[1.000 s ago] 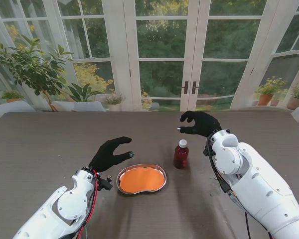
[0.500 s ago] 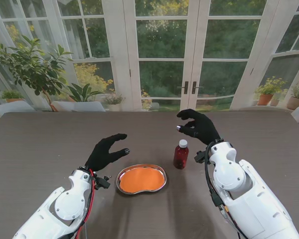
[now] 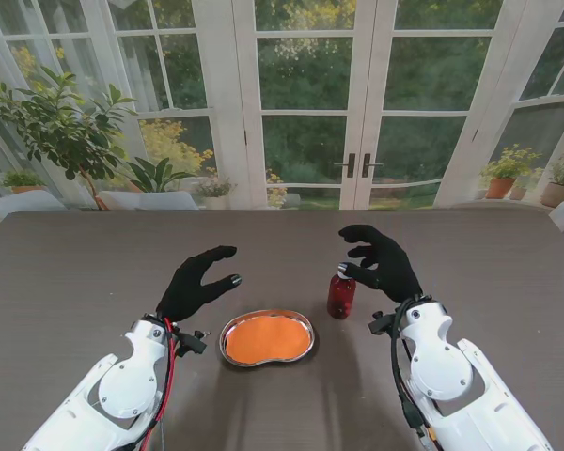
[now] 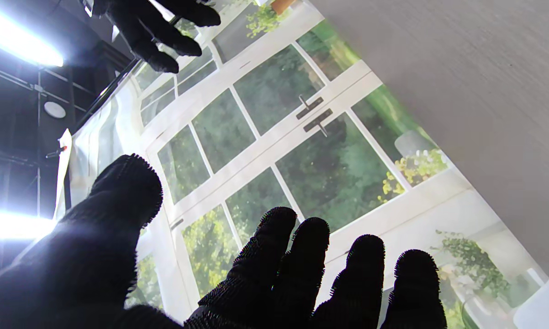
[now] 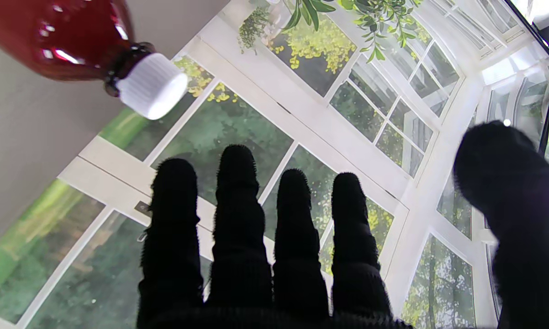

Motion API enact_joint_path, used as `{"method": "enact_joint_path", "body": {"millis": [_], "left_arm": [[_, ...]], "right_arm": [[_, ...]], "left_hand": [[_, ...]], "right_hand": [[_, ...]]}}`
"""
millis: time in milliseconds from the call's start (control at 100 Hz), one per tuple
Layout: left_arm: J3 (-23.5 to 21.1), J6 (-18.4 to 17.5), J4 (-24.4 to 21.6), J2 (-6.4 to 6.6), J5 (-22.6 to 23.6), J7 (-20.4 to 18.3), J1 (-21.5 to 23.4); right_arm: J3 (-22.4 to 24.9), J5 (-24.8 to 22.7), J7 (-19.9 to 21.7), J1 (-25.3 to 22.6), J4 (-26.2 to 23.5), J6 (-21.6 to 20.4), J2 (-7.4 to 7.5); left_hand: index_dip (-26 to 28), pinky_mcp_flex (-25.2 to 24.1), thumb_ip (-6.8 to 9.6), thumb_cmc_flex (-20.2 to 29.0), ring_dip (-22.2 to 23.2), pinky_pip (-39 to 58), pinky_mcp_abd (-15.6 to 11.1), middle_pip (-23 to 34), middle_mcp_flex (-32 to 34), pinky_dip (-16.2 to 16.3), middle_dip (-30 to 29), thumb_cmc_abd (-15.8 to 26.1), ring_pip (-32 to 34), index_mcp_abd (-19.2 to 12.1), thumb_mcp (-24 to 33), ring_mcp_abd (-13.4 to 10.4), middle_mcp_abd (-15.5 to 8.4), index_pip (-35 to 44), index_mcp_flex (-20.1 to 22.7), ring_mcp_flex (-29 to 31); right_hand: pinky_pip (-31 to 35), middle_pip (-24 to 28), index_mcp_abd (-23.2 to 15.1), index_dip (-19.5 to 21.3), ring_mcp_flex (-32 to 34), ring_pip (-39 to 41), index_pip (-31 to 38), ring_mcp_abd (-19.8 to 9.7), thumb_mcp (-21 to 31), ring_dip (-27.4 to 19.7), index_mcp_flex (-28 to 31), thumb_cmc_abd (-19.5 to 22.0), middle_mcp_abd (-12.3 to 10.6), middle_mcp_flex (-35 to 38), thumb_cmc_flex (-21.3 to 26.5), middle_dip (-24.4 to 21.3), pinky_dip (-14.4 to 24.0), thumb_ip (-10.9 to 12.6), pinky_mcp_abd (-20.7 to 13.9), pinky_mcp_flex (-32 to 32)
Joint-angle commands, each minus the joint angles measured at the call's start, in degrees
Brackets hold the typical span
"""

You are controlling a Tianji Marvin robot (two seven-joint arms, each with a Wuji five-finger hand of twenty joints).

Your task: Collect the cotton balls from the tray into a sample bottle

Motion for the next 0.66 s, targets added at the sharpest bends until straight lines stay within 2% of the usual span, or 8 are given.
{"method": "enact_joint_path", "body": {"millis": [0, 140, 650], "left_arm": [[-0.2, -0.1, -0.7, -0.18, 0.0, -1.0, 0.4], [-0.5, -0.2, -1.2, -0.13, 0.0, -1.1, 0.7], [-0.4, -0.8, -1.2, -0.12, -0.3, -1.3, 0.7]], "right_arm": [[0.5, -0.2, 0.8, -1.0, 0.7, -0.5, 0.18], [1.9, -1.5, 1.4, -1.7, 1.2, -2.5, 0.57], [3.1, -3.9, -1.4, -3.1, 0.0, -1.4, 0.28]], "left_hand": [[-0.3, -0.6, 2.18, 1.1, -0.7, -1.8, -1.5, -0.5, -1.3, -0.3, -0.1, 2.0, -1.3, -8.2, -1.0, -1.2, -2.1, -0.6, -1.0, -1.8], [-0.3, -0.7, 2.21, 1.2, -0.7, -1.8, -1.3, -0.6, -1.2, -0.3, -0.1, 2.1, -1.4, -8.1, -1.1, -1.0, -1.9, -0.6, -1.0, -1.8], [-0.2, -0.7, 2.26, 1.2, -0.7, -1.6, -0.9, -0.4, -0.5, -0.4, 0.1, 2.1, -1.3, -7.5, -1.0, -0.5, -1.6, -0.5, -0.5, -1.6]], "right_hand": [[-1.5, -0.5, -1.5, -2.1, -1.5, -0.9, -1.2, -1.4, 2.8, -0.8, -1.1, -3.9, -1.2, -1.2, 1.0, -0.6, -1.1, 1.3, -1.5, -1.1], [-2.3, -0.6, -2.5, -2.7, -1.5, -0.9, -1.1, -2.4, 4.7, -1.0, 0.3, -8.5, -1.7, -0.7, 1.0, -0.6, -2.2, 0.5, -3.1, -1.2], [-1.5, -0.7, -2.5, -2.6, 0.1, -0.2, 0.0, -2.0, 5.4, -0.9, 3.5, -8.2, -1.4, 2.1, 1.4, -0.6, -3.1, 0.2, -2.1, -0.8]]}}
